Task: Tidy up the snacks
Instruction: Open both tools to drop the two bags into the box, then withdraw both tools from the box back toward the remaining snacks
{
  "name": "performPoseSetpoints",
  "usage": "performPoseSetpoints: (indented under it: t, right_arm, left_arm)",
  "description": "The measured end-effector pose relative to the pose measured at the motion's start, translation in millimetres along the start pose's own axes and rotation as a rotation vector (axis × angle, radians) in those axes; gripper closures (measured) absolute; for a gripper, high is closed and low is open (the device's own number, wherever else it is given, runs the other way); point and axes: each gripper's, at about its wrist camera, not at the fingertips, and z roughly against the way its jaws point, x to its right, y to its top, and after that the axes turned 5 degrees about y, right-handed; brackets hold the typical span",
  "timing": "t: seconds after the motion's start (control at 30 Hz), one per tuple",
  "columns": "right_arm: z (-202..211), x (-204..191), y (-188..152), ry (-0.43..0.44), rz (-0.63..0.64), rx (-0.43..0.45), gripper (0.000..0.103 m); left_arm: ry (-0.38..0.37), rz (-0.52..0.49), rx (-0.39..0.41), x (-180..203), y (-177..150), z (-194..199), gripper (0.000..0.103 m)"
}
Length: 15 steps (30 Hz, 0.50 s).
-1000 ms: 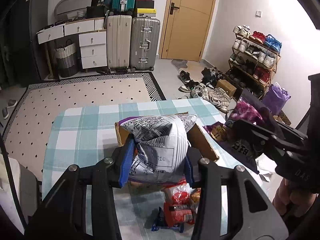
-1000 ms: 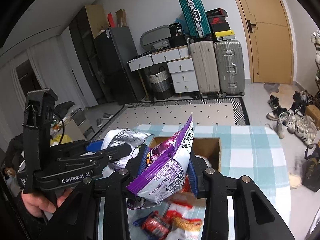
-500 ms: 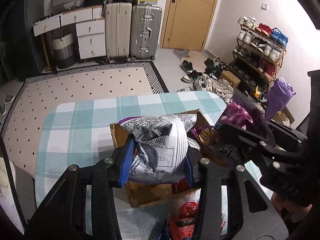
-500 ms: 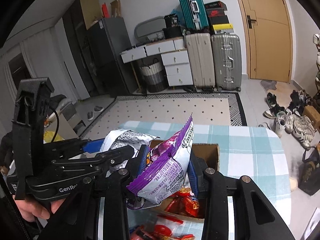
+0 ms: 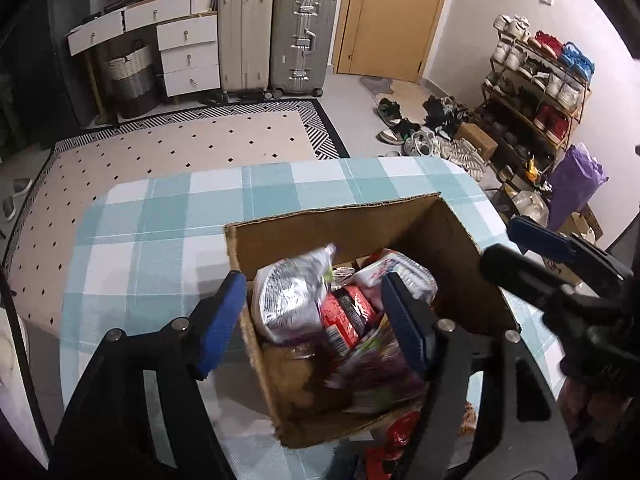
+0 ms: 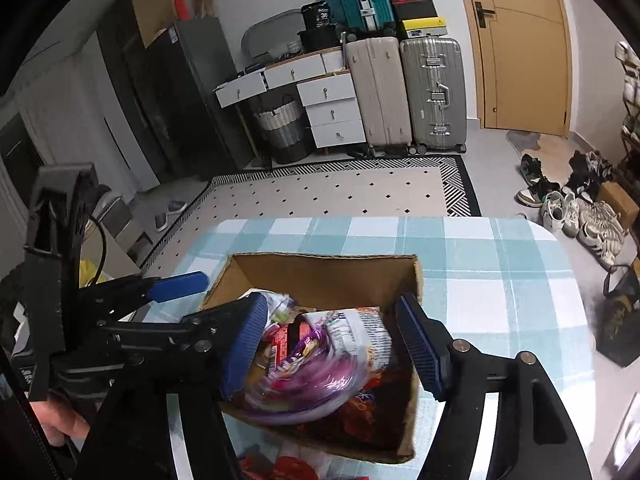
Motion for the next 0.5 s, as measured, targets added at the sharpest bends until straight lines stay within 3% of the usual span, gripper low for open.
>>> performPoseSetpoints:
  t: [0.37, 0.5]
  right_arm:
    - [51, -11, -13, -0.001, 0.049, 0.043, 0.034]
    - [66, -18, -18, -0.049, 0.086, 0.050, 0.034]
  left_arm:
    - [0.020, 0.025, 0.021, -11, -19, 31, 0.030]
    - [0.040, 0.012, 0.049, -6, -29, 49, 0.030]
